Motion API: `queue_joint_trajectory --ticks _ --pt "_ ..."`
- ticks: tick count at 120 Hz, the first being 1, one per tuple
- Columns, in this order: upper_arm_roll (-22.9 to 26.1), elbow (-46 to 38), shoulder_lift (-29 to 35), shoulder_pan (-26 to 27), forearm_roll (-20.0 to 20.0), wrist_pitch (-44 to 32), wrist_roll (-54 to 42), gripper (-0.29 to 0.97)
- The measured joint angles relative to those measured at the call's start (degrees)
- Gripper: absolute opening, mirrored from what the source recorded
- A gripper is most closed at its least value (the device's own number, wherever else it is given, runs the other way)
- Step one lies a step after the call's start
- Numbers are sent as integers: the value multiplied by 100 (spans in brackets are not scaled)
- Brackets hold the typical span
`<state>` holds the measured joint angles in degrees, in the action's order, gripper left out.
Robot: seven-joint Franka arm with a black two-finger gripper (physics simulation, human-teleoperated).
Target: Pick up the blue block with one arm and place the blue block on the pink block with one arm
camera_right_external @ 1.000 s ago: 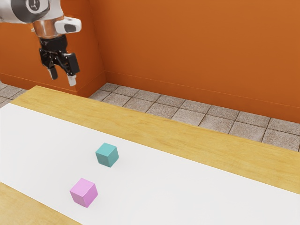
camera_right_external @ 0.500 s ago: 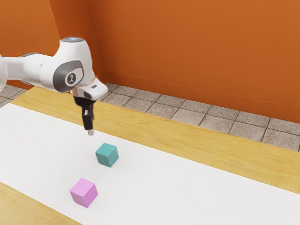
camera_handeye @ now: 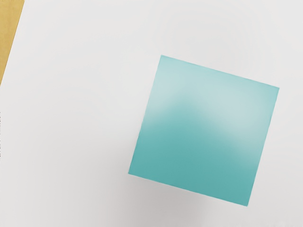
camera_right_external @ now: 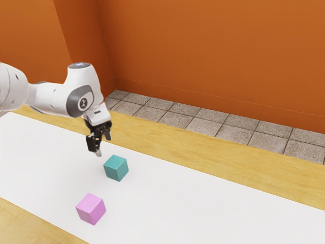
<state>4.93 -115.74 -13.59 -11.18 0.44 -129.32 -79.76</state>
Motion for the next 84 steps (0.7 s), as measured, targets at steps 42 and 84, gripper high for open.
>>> queue_joint_trajectory --ticks 42,84 --pt "106 -421 110 -25 -185 -107 -1089 68" --pt "146 -282 -337 -27 -411 -569 -1693 68"
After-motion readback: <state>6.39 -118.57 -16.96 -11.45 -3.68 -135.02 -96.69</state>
